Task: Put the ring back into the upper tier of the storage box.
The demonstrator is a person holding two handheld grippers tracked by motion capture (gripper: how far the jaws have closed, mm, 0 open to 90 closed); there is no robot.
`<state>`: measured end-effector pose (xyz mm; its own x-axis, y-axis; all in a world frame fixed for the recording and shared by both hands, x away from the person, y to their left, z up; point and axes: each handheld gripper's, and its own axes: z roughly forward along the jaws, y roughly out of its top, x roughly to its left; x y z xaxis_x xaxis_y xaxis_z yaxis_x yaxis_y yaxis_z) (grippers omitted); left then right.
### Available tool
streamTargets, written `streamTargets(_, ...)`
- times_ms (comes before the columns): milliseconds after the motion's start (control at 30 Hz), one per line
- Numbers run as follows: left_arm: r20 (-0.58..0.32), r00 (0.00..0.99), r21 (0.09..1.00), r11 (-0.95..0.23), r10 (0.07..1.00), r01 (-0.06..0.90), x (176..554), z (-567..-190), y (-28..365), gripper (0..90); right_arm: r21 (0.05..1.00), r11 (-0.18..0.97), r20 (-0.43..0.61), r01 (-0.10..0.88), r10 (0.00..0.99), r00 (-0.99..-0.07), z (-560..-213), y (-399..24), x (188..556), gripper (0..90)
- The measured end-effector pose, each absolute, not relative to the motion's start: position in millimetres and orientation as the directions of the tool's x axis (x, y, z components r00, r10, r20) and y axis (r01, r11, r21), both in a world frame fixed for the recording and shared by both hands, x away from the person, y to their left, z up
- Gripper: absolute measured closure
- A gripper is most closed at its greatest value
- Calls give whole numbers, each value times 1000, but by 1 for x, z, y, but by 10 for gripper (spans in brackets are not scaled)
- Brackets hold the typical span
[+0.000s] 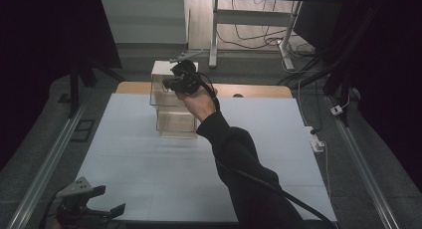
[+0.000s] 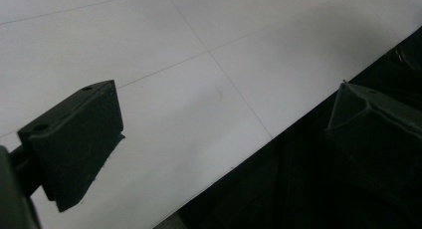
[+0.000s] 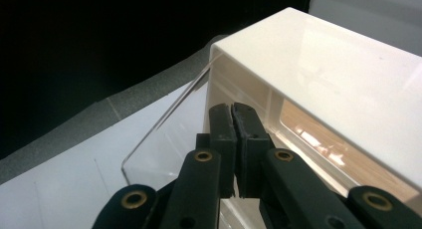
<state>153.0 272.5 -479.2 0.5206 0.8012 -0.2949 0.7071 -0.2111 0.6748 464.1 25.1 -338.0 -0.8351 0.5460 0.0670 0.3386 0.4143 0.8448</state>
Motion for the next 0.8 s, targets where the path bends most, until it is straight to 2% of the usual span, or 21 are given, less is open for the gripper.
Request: streamTargets(800,-297,520,669,-214,801,712,153,-479,272,11,797,454,31,398,628,-778,-351,61,480,869)
